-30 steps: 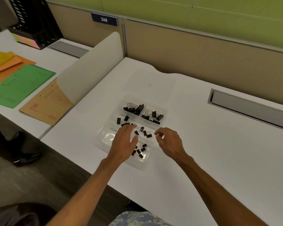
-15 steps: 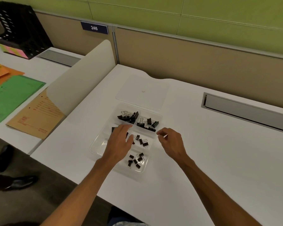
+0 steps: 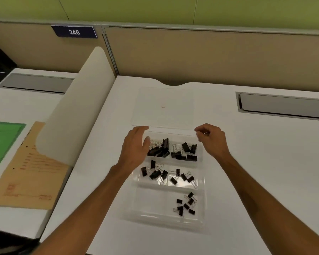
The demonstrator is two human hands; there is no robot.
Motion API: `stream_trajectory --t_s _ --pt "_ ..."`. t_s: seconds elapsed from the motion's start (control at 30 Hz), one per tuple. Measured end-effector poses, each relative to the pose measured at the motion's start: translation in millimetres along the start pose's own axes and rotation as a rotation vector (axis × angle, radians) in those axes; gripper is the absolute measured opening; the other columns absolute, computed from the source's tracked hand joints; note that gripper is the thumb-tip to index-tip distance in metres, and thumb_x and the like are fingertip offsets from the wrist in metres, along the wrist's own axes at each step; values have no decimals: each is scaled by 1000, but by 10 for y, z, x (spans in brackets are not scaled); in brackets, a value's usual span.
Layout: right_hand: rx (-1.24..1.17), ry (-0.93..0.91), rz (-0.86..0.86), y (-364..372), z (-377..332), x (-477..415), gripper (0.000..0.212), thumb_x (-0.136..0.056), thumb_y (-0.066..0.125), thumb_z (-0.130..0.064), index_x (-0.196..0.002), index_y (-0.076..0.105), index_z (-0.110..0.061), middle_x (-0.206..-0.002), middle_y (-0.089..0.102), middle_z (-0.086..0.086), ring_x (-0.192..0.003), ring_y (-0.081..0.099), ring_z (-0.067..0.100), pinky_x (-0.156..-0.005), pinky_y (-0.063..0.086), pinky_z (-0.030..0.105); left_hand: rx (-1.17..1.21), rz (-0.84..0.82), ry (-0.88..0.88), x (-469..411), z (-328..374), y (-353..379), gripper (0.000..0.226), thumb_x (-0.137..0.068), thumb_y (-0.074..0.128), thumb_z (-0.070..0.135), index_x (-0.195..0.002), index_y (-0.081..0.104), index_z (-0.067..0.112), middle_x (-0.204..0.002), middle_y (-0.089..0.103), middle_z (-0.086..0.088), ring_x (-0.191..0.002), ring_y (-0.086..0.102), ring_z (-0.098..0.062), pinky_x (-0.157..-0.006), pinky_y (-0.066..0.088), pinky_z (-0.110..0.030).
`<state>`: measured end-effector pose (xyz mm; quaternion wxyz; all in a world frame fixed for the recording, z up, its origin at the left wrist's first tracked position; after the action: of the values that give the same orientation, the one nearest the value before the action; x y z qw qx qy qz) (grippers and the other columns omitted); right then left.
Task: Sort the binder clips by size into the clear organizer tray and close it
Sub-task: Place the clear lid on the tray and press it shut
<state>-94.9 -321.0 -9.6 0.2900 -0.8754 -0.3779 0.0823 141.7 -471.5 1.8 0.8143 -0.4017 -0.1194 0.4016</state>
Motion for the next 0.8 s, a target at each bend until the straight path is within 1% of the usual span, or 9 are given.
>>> stream_trajectory --t_s 0.1,0.23,0.37,0.47,0.57,0.63,0.7,0.73,0.8 --pt "-2 69 28 92 24 -202 16 -90 62 -9 -99 73 -15 -88 70 -4 -81 64 10 -70 42 9 16 -56 2 -284 -218 -15 39 -98 54 18 -137 50 15 -136 53 -3 -125 48 -18 -109 38 -35" --pt "44 174 25 216 141 -499 18 -91 64 -11 -106 73 -10 -101 72 2 -88 62 11 -69 41 8 49 -111 -82 -626 -547 4 39 -97 56 17 -136 51 14 -134 53 -6 -125 49 -20 -104 38 -29" --pt "100 278 21 325 280 -818 24 -90 66 -15 -113 71 -9 -114 71 7 -98 63 15 -82 43 21 40 -145 -247 -930 -915 62 43 -96 59 19 -137 49 11 -135 52 -12 -123 50 -24 -98 38 -26" --pt "89 340 45 392 357 -1011 33 -89 67 -16 -120 68 -5 -122 68 11 -113 62 24 -92 45 25 50 -170 -358 -1114 -1147 138 47 -95 60 20 -138 47 9 -138 50 -15 -125 50 -27 -100 40 -30" --pt "65 386 49 485 394 -1153 41 -88 69 -18 -125 64 -2 -126 66 12 -119 60 26 -96 44 28 49 -182 -453 -1276 -1313 207 50 -94 60 22 -140 46 7 -139 51 -15 -125 51 -29 -101 40 -32" --pt "57 418 56 541 431 -1225 44 -86 70 -19 -126 64 -3 -124 67 12 -115 63 28 -96 48 30 55 -168 -511 -1371 -1378 232 51 -93 61 21 -139 46 4 -138 52 -16 -125 51 -28 -101 39 -31" --pt "17 479 76 577 506 -1273 44 -81 73 -18 -122 65 -4 -117 69 12 -106 67 30 -92 54 34 69 -148 -550 -1428 -1410 248 50 -92 62 19 -137 49 3 -136 55 -15 -124 52 -28 -100 39 -29" --pt "-21 515 96 589 549 -1282 40 -78 74 -15 -116 67 -5 -112 69 13 -99 68 31 -88 56 35 87 -134 -565 -1445 -1427 255 49 -91 62 19 -136 50 3 -135 56 -14 -123 53 -27 -98 40 -29" --pt "-87 569 134 603 602 -1281 25 -74 75 -9 -97 67 -9 -100 69 13 -83 66 29 -75 55 33 151 -108 -617 -1455 -1473 258 48 -89 64 17 -134 53 5 -129 59 -11 -119 56 -26 -94 41 -27"
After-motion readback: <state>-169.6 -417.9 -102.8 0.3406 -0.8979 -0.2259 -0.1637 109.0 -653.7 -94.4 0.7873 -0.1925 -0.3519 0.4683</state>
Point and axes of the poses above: each hand's wrist, its own x-axis away from the middle knuckle, its own y-axis out of the palm, z = x × y, the point moved 7 cm from there along -x, towards the middle knuckle
